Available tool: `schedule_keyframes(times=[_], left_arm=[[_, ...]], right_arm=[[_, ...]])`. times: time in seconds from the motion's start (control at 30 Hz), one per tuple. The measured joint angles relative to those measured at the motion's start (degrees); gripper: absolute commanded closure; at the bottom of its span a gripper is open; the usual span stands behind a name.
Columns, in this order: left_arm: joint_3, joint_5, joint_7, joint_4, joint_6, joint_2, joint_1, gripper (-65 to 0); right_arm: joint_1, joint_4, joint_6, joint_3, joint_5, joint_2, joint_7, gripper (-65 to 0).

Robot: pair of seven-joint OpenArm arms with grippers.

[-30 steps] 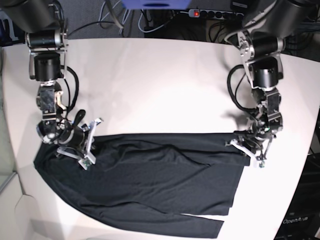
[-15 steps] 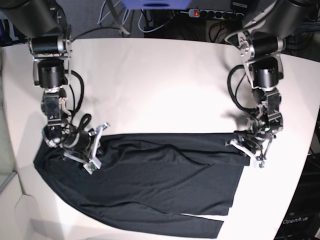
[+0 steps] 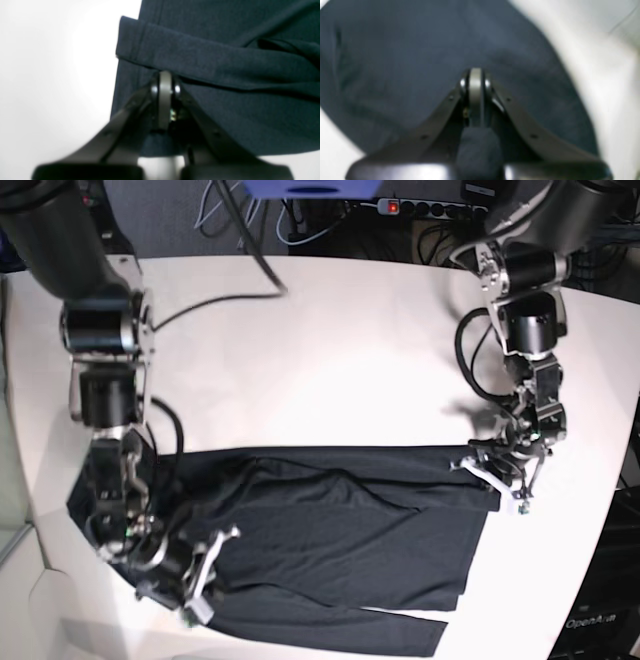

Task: Fold the T-shirt properly
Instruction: 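Drag the right gripper's held edge toward the left gripper across the shirt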

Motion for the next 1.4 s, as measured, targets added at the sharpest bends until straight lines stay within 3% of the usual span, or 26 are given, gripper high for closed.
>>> schedule_keyframes(times=[0.17, 0.3, 0.47, 0.57, 0.77, 1.07, 1.4], left_arm=[[0.0, -0.24, -0.61, 0.04, -0.04, -0.07, 0.42, 0.0], [-0.02, -0.2, -0.57, 0.0, -0.24, -0.09, 0.42, 0.0], [-0.02, -0.15, -0.61, 0.0, -0.26, -0.09, 0.44, 0.0], [-0.02, -0.22, -0.22, 0.15, -0.42, -0.07, 0.42, 0.0], [-0.02, -0.2, -0.22, 0.15, -0.37, -0.04, 0.42, 0.0], [-0.02, -0.24, -0.22, 0.15, -0.42, -0.07, 0.42, 0.0], [-0.02, -0.42, -0.42, -0.02, -0.39, -0.04, 0.42, 0.0]], right_arm=[[1.18, 0.11, 0.13, -0.11, 0.02, 1.31, -4.31, 0.0], [-6.88, 4.02, -0.13, 0.04, -0.13, 2.36, -6.19, 0.0], [-19.28, 15.72, 0.15, -1.14, -1.16, -0.04, -8.22, 0.0], [-21.11, 23.67, -0.09, -4.35, 0.55, -1.25, -6.78, 0.0], [-25.83, 30.12, 0.15, -9.94, 0.2, -0.96, -12.28, 0.0], [-26.95, 30.6, 0.13, -15.21, 0.02, -1.73, -12.24, 0.0], [-22.77, 21.62, 0.13, -18.01, 0.13, -6.25, -11.47, 0.0]])
